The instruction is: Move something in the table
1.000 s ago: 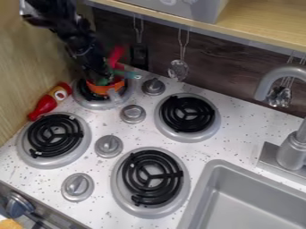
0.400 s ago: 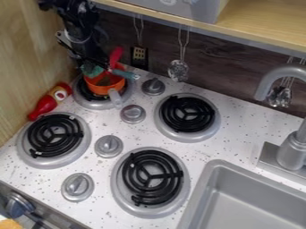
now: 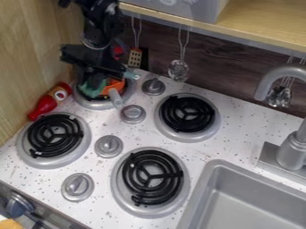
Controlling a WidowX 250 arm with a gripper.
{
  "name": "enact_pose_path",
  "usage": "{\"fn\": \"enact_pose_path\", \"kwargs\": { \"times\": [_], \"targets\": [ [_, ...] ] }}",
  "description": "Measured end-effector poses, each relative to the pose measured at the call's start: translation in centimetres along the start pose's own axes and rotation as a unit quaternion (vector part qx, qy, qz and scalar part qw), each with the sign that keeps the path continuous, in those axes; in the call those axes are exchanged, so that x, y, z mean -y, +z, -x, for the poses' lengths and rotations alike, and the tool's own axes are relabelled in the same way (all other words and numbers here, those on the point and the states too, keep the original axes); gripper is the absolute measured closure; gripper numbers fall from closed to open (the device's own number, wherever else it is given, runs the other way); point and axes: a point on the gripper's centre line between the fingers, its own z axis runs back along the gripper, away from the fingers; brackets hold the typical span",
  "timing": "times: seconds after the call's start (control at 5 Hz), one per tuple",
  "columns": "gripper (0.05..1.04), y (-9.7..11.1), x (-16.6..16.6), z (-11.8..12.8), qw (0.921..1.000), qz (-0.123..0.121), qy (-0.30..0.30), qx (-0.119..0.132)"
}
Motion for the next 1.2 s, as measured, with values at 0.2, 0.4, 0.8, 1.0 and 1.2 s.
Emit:
{"fn": "enact_pose_path", "kwargs": {
  "times": [0.2,0.4,0.8,1.0,1.2],
  "targets": [
    [0.802,0.6,2.2,2.0,0.9989,0.011,0.039,-0.024],
    [0.802,-0.4,3.5,4.4,0.9942,0.035,0.09,-0.048],
    [0.802,-2.2,5.3,7.1,0.9797,0.083,0.153,-0.1],
    [0.802,-3.3,5.2,8.0,0.969,0.083,0.195,-0.126],
    [0.802,-4.3,5.0,9.0,0.9582,0.071,0.238,-0.141]
  ]
}}
